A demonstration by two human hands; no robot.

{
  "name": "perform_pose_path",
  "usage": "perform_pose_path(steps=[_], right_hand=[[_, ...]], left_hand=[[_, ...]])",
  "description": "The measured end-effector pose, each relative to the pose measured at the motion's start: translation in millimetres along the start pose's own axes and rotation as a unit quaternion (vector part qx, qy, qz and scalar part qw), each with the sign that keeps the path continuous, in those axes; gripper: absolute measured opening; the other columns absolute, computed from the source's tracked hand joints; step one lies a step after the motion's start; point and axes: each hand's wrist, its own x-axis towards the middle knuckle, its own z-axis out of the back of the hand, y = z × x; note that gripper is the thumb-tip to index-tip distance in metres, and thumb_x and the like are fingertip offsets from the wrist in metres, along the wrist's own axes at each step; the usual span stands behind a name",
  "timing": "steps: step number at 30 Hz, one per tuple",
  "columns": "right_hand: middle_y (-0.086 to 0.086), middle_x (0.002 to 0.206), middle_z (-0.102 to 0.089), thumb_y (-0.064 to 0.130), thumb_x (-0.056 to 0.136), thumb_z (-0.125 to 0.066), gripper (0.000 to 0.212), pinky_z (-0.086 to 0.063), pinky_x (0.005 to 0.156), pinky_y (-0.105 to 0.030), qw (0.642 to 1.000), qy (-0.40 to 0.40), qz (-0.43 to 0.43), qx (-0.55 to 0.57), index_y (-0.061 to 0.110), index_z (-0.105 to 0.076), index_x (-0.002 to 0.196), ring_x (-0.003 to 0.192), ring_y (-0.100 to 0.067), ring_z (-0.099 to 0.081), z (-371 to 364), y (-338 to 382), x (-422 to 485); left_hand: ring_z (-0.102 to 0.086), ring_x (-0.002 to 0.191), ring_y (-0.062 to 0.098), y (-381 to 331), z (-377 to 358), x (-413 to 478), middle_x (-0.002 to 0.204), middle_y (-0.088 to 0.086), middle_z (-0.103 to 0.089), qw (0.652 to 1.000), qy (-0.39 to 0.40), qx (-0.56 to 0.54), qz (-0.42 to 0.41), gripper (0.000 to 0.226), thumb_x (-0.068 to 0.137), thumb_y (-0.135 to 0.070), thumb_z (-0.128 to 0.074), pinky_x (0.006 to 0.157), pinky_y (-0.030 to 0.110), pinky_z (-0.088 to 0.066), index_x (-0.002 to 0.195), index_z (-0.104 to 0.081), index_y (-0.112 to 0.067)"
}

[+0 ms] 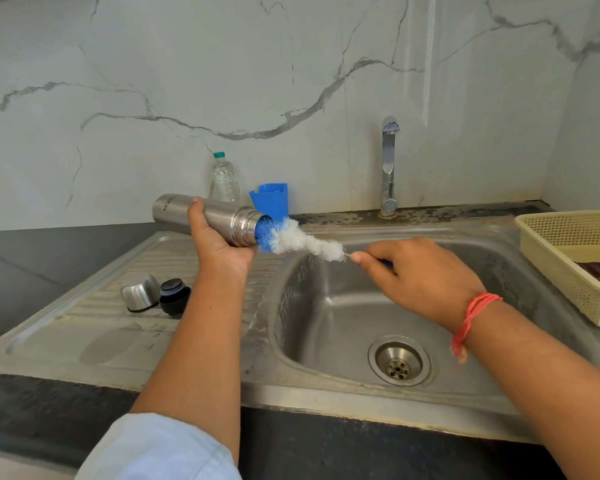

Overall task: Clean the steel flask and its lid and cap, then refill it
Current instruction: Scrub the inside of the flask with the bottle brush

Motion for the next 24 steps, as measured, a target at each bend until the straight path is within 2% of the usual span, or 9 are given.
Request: perform_pose_path(steps=[2, 4, 6, 8, 11, 13, 18, 22, 24], right_hand=[[0.002, 0.051, -0.047, 0.058, 0.100, -0.039, 0.051, -0.032, 0.047, -0.031, 1.000, 0.000, 0.012, 0.027, 0.024, -0.046, 0.064, 0.051, -0.014, -0.048, -0.7, -1.4, 1.2], [0.002, 0.049, -0.047, 0.057, 0.100, -0.040, 0.050, -0.030, 0.046, -0.031, 0.999, 0.003, 0.017, 0.050, 0.025, -0.045, 0.061, 0.048, -0.016, -0.047, -6.0, 2.1, 2.4], [0.001, 0.051, -0.049, 0.057, 0.099, -0.039, 0.050, -0.037, 0.047, -0.035, 0.997, 0.012, 0.016, 0.071, 0.024, -0.048, 0.062, 0.050, -0.018, -0.049, -10.6, 3.3, 3.9], [0.000, 0.054, -0.051, 0.060, 0.097, -0.038, 0.052, -0.044, 0.053, -0.041, 0.996, 0.022, 0.014, 0.083, 0.021, -0.051, 0.066, 0.053, -0.020, -0.051, -9.5, 1.0, 2.7], [-0.001, 0.052, -0.047, 0.061, 0.095, -0.038, 0.053, -0.043, 0.053, -0.041, 0.996, 0.021, 0.018, 0.088, 0.019, -0.048, 0.064, 0.051, -0.021, -0.047, -4.1, -1.0, 0.7], [-0.001, 0.053, -0.049, 0.059, 0.097, -0.039, 0.053, -0.043, 0.054, -0.041, 0.996, 0.025, 0.020, 0.087, 0.019, -0.048, 0.064, 0.053, -0.021, -0.049, -5.6, 2.4, 1.8], [-0.003, 0.061, -0.059, 0.054, 0.101, -0.042, 0.050, -0.050, 0.060, -0.043, 0.995, 0.035, 0.004, 0.098, 0.018, -0.058, 0.071, 0.059, -0.022, -0.057, -11.8, 5.7, 4.2], [-0.005, 0.060, -0.059, 0.053, 0.100, -0.044, 0.050, -0.048, 0.059, -0.041, 0.994, 0.030, 0.006, 0.102, 0.015, -0.061, 0.074, 0.059, -0.024, -0.055, -4.8, 3.1, 3.1], [-0.002, 0.058, -0.057, 0.053, 0.100, -0.044, 0.049, -0.048, 0.057, -0.040, 0.994, 0.035, -0.002, 0.102, 0.019, -0.058, 0.068, 0.056, -0.021, -0.054, -8.7, 6.7, 4.9]], left_hand=[[-0.073, 0.073, 0.027, 4.2, -1.0, 0.0, 0.093, 0.010, -0.070, 1.000, 0.012, -0.004, -0.002, 0.063, 0.080, -0.039, -0.083, 0.082, 0.045, -0.061, 0.132, -0.061, -0.010], [-0.071, 0.076, 0.026, 15.2, -2.4, -3.2, 0.090, 0.010, -0.068, 0.999, 0.029, 0.010, 0.009, 0.055, 0.082, -0.040, -0.081, 0.093, 0.046, -0.058, 0.123, -0.063, -0.009], [-0.068, 0.078, 0.026, 23.1, -6.1, -6.8, 0.088, 0.009, -0.068, 0.999, 0.040, 0.024, 0.021, 0.047, 0.083, -0.040, -0.079, 0.098, 0.045, -0.055, 0.115, -0.063, -0.010], [-0.069, 0.075, 0.025, 20.3, -7.4, -8.7, 0.085, 0.009, -0.069, 0.998, 0.042, 0.033, 0.019, 0.044, 0.084, -0.038, -0.079, 0.090, 0.041, -0.058, 0.114, -0.063, -0.010], [-0.072, 0.069, 0.026, 6.7, -2.9, -4.7, 0.082, 0.010, -0.071, 0.999, 0.032, 0.027, -0.009, 0.050, 0.084, -0.036, -0.079, 0.074, 0.040, -0.062, 0.123, -0.062, -0.009], [-0.072, 0.069, 0.026, 9.1, -2.0, -4.9, 0.085, 0.010, -0.070, 0.999, 0.036, 0.029, -0.008, 0.053, 0.084, -0.038, -0.079, 0.072, 0.040, -0.062, 0.124, -0.062, -0.009], [-0.068, 0.069, 0.025, 25.7, -9.7, -12.4, 0.086, 0.010, -0.066, 0.996, 0.063, 0.056, 0.020, 0.045, 0.085, -0.039, -0.077, 0.068, 0.038, -0.060, 0.114, -0.061, -0.009], [-0.069, 0.066, 0.024, 14.8, -7.1, -9.1, 0.083, 0.010, -0.066, 0.997, 0.065, 0.027, 0.005, 0.046, 0.085, -0.038, -0.077, 0.065, 0.036, -0.059, 0.116, -0.060, -0.009], [-0.068, 0.065, 0.024, 19.4, -6.1, -11.8, 0.082, 0.009, -0.065, 0.997, 0.069, 0.033, 0.009, 0.044, 0.086, -0.041, -0.075, 0.065, 0.035, -0.059, 0.113, -0.061, -0.009]])
